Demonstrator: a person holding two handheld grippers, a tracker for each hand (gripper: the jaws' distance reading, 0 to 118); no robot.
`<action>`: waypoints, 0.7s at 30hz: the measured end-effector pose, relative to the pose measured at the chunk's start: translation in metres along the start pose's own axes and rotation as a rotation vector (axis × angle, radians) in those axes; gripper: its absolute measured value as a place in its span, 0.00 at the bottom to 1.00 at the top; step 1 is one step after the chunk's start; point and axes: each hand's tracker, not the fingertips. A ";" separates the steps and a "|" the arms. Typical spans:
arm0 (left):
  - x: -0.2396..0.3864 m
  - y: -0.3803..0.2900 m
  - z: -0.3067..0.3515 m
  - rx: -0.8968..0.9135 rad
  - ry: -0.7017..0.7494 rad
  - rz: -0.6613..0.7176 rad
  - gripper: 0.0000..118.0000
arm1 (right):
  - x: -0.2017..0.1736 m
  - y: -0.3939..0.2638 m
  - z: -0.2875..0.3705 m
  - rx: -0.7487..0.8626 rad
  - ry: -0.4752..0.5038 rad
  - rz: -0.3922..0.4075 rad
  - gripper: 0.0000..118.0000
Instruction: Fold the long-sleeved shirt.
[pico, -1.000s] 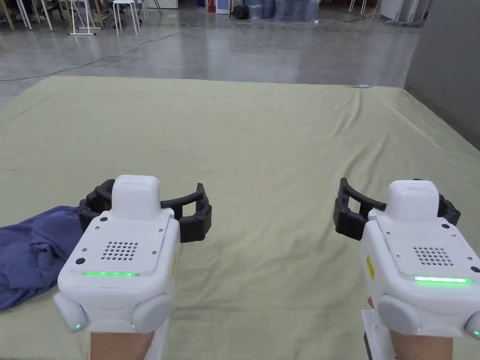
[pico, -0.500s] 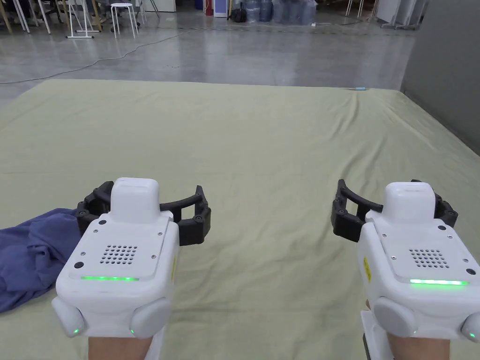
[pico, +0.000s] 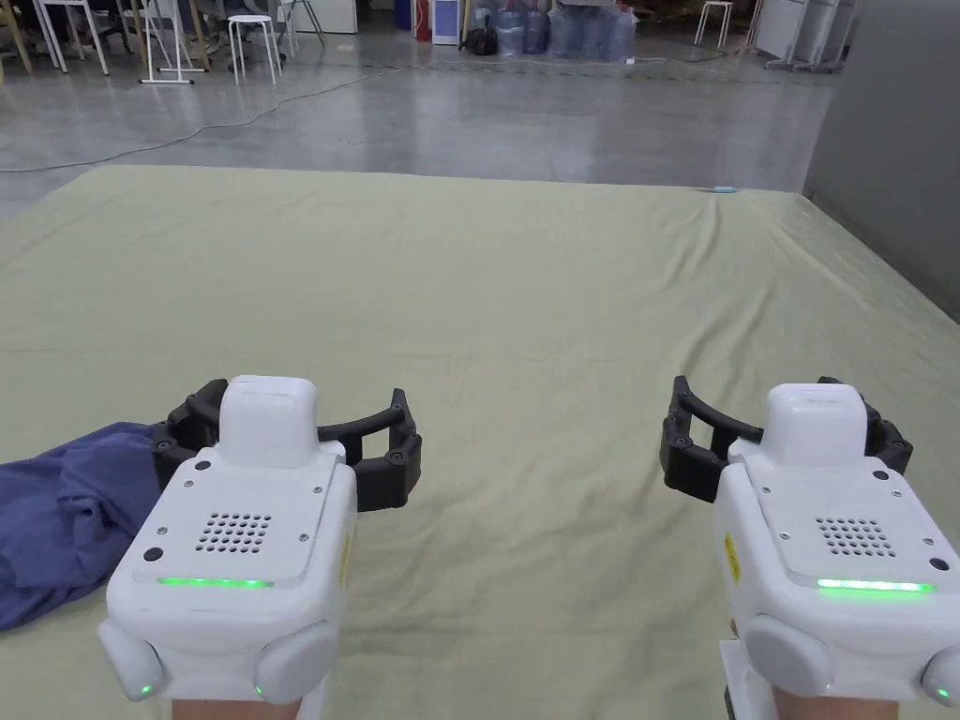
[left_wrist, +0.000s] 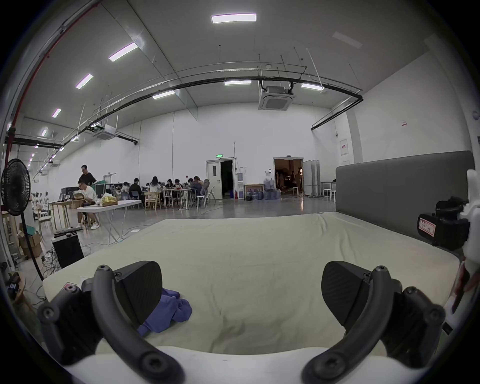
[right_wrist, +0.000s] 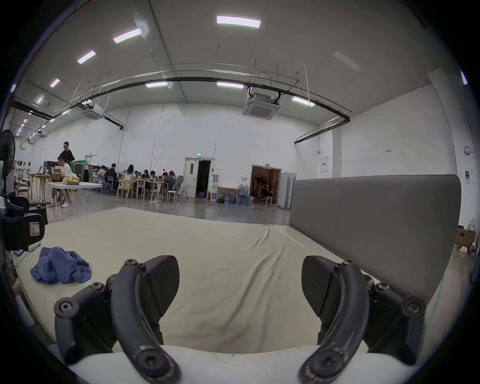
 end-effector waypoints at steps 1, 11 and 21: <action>0.000 0.000 0.000 0.002 0.001 0.001 1.00 | 0.000 0.000 0.000 0.000 0.000 0.000 0.83; 0.002 -0.001 0.003 0.003 -0.003 -0.003 1.00 | -0.002 0.000 0.002 -0.005 0.015 -0.001 0.83; 0.003 0.000 0.016 0.012 0.005 -0.010 1.00 | 0.006 0.002 0.011 -0.004 0.010 -0.009 0.83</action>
